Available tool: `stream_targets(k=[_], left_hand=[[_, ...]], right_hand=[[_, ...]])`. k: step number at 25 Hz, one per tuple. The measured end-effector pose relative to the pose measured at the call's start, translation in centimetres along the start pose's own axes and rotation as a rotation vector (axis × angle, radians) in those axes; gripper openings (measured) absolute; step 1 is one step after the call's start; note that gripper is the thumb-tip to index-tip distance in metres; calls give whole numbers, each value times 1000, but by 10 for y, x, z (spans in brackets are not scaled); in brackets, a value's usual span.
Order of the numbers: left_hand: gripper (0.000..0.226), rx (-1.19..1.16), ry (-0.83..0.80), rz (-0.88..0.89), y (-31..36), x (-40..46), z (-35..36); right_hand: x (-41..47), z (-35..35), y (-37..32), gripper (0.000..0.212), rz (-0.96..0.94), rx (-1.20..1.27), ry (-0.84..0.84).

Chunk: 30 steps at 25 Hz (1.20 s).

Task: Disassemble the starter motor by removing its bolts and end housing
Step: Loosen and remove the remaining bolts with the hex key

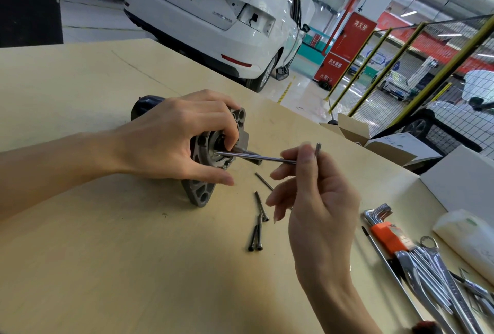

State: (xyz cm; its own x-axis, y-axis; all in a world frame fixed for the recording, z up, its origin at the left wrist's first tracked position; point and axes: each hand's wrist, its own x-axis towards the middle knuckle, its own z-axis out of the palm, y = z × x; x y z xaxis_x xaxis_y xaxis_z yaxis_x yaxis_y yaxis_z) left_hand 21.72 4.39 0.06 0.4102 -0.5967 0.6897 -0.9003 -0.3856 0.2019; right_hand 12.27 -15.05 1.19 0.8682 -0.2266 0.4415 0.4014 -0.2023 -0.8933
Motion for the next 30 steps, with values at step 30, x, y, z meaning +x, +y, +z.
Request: stream_targets(k=[30], left_hand=[[29, -29, 57, 30, -1, 0, 6]], right_hand=[[-4, 1, 1, 17, -214, -168, -189]])
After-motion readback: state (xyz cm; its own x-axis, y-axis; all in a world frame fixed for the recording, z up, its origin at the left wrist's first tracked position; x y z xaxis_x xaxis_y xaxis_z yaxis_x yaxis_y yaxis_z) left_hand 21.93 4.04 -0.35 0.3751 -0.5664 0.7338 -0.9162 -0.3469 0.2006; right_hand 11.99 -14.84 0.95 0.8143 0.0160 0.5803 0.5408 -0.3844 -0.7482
